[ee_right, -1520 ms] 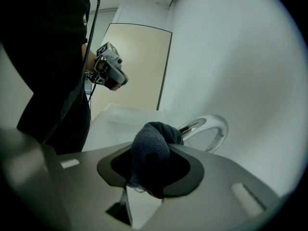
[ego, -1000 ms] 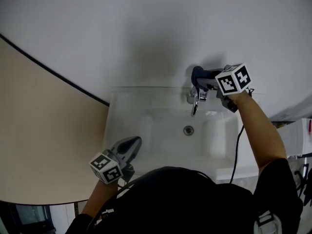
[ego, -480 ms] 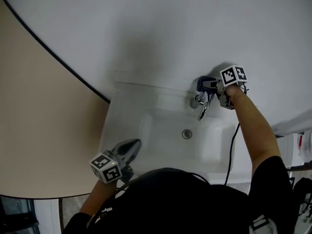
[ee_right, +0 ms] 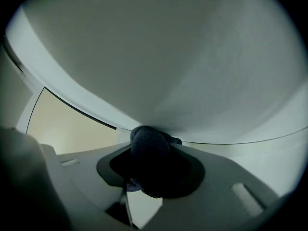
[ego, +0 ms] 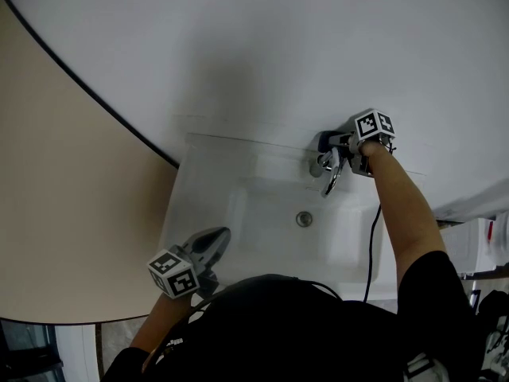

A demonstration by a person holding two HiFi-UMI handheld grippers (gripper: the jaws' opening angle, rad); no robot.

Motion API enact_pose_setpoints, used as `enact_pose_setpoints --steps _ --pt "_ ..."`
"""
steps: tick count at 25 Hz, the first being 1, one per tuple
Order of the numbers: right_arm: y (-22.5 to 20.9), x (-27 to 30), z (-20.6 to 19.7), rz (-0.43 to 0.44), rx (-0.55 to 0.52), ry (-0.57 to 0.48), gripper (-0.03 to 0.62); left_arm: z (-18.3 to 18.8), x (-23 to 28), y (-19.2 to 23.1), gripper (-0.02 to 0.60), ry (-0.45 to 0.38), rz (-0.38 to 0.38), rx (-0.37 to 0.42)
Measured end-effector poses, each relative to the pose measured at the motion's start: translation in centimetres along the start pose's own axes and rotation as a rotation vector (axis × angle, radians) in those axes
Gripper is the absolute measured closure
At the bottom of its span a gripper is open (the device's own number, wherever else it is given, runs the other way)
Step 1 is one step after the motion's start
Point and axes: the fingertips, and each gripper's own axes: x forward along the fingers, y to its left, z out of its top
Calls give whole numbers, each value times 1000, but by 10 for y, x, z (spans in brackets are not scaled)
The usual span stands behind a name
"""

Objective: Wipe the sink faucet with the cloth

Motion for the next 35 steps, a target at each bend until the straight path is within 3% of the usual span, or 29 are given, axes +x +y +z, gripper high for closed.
enact_pose_setpoints --steps 10,28,35 --pt "-13 10 -6 34 96 6 456 -7 -3 6 589 13 30 -19" --pt "31 -36 -3 74 -86 -70 462 2 -3 8 589 -8 4 -12" --pt "68 -59 -13 52 -273 -78 462 1 -4 4 589 -9 -4 -14"
